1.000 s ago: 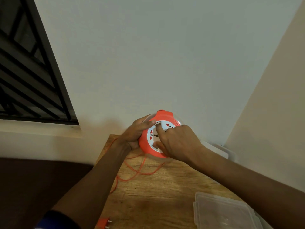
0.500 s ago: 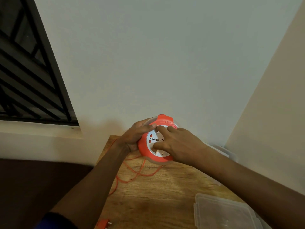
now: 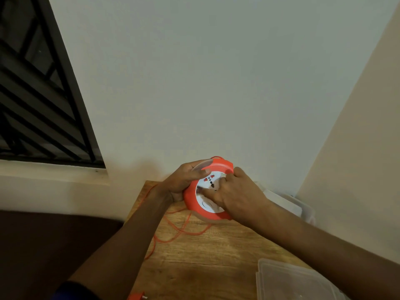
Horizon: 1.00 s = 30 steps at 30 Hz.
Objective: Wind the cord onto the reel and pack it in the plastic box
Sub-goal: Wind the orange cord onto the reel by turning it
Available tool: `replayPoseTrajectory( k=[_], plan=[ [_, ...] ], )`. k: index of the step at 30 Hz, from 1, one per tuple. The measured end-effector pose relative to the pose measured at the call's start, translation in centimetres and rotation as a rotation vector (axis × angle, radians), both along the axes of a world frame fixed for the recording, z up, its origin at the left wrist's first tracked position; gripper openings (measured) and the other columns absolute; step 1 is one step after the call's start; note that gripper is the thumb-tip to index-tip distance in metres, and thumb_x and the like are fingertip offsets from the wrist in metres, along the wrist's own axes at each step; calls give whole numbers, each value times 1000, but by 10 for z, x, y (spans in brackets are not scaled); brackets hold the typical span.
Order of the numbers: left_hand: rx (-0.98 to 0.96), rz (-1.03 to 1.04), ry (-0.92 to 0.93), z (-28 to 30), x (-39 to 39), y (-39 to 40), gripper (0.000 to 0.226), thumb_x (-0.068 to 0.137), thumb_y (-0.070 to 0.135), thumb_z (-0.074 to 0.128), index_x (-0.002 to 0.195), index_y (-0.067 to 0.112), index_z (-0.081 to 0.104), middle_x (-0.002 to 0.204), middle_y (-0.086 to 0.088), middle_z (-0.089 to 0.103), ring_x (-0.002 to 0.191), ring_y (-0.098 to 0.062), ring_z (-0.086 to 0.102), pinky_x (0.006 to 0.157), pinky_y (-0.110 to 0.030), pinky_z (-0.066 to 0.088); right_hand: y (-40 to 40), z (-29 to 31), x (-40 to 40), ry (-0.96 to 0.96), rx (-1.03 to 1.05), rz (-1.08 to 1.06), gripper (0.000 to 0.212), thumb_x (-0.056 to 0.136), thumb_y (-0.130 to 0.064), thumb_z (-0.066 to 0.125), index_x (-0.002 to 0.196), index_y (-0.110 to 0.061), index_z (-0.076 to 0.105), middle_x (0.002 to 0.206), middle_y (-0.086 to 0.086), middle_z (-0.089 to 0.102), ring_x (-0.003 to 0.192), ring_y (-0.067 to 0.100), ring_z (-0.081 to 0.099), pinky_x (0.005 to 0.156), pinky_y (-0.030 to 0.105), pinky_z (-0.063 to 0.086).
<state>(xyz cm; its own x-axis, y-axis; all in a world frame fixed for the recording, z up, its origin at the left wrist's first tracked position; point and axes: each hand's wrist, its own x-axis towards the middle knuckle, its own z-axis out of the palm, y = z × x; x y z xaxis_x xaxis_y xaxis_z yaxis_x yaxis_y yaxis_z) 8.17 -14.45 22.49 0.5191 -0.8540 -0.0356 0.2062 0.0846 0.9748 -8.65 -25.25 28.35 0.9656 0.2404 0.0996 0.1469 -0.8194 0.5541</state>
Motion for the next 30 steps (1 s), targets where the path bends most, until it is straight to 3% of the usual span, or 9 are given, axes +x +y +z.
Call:
replayPoseTrajectory(
  k=[4, 9, 12, 15, 20, 23, 26, 30],
  plan=[
    [-3, 16, -15, 2, -4, 0, 57, 93, 25, 70, 148, 17, 54, 143, -13, 64, 126, -37, 65, 106, -54, 53, 2, -7, 2, -101, 29, -98, 63, 72, -40, 77, 122, -5, 59, 79, 16, 71, 53, 33, 65, 67, 44, 53],
    [38, 25, -43, 2, -4, -3, 65, 88, 33, 70, 149, 19, 53, 142, -11, 65, 123, -37, 66, 103, -54, 55, 0, -24, 7, -131, 149, -133, 71, 89, -52, 56, 140, -8, 38, 101, 15, 72, 76, 34, 70, 79, 46, 53],
    [44, 33, -36, 0, -2, 0, 69, 86, 34, 70, 150, 18, 50, 144, -14, 63, 125, -40, 65, 106, -59, 51, -4, -23, 4, -134, 170, -99, 61, 88, -50, 60, 135, -14, 44, 95, 12, 74, 71, 29, 70, 73, 42, 56],
    [5, 47, 15, -4, 3, 4, 68, 86, 32, 74, 149, 16, 53, 141, -19, 64, 127, -46, 62, 109, -65, 46, -11, -22, -3, -50, 175, -38, 46, 84, -34, 71, 122, -19, 50, 92, 12, 72, 76, 30, 68, 70, 41, 55],
    [-13, -12, 3, -2, 4, 6, 41, 92, 28, 70, 133, 27, 67, 132, -14, 71, 115, -35, 71, 89, -46, 61, -11, -10, -10, -69, 104, -20, 44, 69, -22, 84, 108, -14, 66, 110, 18, 65, 98, 34, 60, 70, 45, 56],
    [26, 13, -15, -4, 3, 5, 53, 90, 30, 70, 141, 22, 59, 138, -14, 67, 123, -38, 67, 101, -53, 56, -9, -2, -9, -72, 124, 30, 43, 65, -21, 86, 105, -21, 69, 122, 15, 57, 103, 33, 56, 70, 43, 53],
    [65, 11, -61, -1, -1, 4, 50, 89, 35, 74, 136, 30, 58, 145, -13, 61, 125, -37, 64, 104, -53, 54, -7, -5, -7, 22, 95, 103, 51, 74, -23, 81, 120, -30, 62, 140, 17, 45, 116, 34, 49, 84, 46, 51],
    [74, 32, -56, -2, 1, 5, 60, 89, 35, 74, 144, 24, 55, 146, -12, 61, 127, -38, 64, 107, -57, 51, -4, -5, -7, 34, 44, 72, 47, 82, -24, 73, 125, -34, 56, 141, 22, 42, 114, 38, 50, 85, 48, 49]
  ],
)
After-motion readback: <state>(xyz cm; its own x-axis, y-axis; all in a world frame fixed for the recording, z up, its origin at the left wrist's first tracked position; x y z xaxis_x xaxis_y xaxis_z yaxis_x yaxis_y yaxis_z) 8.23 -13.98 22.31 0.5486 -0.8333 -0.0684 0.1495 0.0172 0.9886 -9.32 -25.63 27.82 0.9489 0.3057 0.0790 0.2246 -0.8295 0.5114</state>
